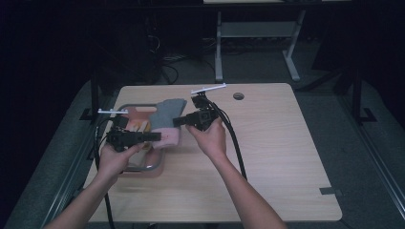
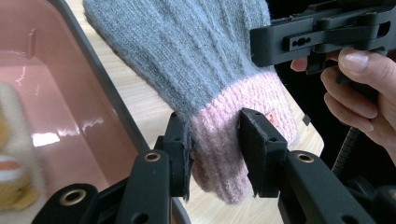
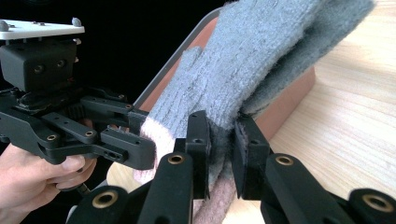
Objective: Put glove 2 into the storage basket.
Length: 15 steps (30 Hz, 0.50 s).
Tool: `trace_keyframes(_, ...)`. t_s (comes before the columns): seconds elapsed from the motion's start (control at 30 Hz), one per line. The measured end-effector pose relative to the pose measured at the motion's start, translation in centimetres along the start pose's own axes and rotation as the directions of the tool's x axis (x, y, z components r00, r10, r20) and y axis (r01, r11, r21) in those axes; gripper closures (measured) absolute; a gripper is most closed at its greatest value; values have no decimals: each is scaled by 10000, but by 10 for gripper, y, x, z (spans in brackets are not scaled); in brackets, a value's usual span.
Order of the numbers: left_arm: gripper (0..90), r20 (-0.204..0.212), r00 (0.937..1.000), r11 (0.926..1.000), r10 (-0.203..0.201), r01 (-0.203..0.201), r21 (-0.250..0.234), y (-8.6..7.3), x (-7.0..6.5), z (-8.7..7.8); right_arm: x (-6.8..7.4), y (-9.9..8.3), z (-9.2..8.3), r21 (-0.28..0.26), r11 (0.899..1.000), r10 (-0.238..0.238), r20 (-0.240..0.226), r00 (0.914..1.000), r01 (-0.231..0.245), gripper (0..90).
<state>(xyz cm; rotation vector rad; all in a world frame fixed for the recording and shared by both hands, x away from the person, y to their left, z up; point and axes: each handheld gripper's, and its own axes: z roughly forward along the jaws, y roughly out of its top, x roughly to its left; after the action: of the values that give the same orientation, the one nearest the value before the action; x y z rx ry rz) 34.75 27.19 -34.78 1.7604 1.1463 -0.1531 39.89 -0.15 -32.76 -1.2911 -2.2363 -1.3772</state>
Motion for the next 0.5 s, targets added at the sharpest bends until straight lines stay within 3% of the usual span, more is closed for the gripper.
trace_keyframes(0.5,647,-313,9995,10000,-15,12,-91,1,6,-17,8,8,15,-3,10000,41,-305,9995,-41,780)
